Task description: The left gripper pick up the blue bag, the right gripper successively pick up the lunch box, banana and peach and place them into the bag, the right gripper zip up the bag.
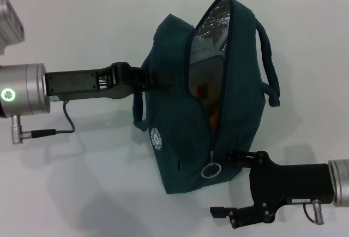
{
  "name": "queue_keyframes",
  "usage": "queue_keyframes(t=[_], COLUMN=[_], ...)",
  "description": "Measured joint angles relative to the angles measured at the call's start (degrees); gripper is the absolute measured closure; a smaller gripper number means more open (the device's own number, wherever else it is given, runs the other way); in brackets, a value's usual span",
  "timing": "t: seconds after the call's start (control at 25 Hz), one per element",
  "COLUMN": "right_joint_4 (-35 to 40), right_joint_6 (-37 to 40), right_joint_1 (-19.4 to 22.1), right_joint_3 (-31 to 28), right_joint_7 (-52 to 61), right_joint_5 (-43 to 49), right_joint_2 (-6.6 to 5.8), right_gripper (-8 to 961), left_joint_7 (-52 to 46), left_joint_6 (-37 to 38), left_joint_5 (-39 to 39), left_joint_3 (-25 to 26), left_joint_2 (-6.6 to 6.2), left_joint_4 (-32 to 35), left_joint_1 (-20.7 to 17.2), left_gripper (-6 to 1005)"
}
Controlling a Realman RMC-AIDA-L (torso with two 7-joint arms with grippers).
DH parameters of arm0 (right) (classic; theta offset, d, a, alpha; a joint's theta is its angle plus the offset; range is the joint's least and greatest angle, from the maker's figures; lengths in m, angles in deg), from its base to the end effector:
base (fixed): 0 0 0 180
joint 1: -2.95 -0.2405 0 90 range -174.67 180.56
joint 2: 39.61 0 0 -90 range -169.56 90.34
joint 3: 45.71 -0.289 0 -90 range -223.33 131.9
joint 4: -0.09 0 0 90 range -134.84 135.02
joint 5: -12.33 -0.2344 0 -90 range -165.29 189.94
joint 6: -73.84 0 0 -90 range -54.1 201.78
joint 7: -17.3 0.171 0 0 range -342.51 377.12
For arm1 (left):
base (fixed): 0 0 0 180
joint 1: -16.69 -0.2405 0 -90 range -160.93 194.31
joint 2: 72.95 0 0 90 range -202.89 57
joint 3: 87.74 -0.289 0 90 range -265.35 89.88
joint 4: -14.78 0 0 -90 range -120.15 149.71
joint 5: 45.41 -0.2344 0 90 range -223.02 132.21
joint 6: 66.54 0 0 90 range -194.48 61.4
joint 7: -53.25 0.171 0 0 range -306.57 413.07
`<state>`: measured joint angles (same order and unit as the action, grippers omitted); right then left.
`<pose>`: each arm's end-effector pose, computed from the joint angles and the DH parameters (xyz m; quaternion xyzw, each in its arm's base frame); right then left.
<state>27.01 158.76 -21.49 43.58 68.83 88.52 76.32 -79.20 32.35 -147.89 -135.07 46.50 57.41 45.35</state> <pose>0.2760 0.2916 -0.1222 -0.9622 0.0364 0.2691 0.0186 -0.2438 0.3562 -0.0273 0.7738 0.5431 0.3146 0.0860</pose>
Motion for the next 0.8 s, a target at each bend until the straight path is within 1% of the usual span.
queue_keyframes(t=[0.28, 0.52, 0.64, 0.8], right_joint_4=[0.21, -0.25, -0.29, -0.37], right_joint_6=[-0.28, -0.84, -1.15, -1.22], right_joint_1=[-0.32, -1.25, -1.26, -1.05], right_joint_3=[0.03, 0.09, 0.11, 0.03], right_joint_7=[-0.03, -0.03, -0.03, -0.03], right_joint_5=[0.00, -0.11, -0.85, -2.21], right_joint_2=[0.00, 0.23, 0.24, 0.26], right_gripper=[129, 147, 362, 529], left_joint_7=[0.00, 0.00, 0.00, 0.00], left_joint_6=[-0.10, -0.12, -0.12, -0.11], left_joint_5=[0.00, 0.00, 0.00, 0.00], left_joint_3=[-0.04, -0.01, -0.04, 0.08], left_joint_2=[-0.01, -0.01, -0.01, -0.01], left_joint_4=[0.00, 0.00, 0.00, 0.00], left_joint_1=[0.05, 0.08, 0.08, -0.11], left_gripper=[958, 958, 958, 959])
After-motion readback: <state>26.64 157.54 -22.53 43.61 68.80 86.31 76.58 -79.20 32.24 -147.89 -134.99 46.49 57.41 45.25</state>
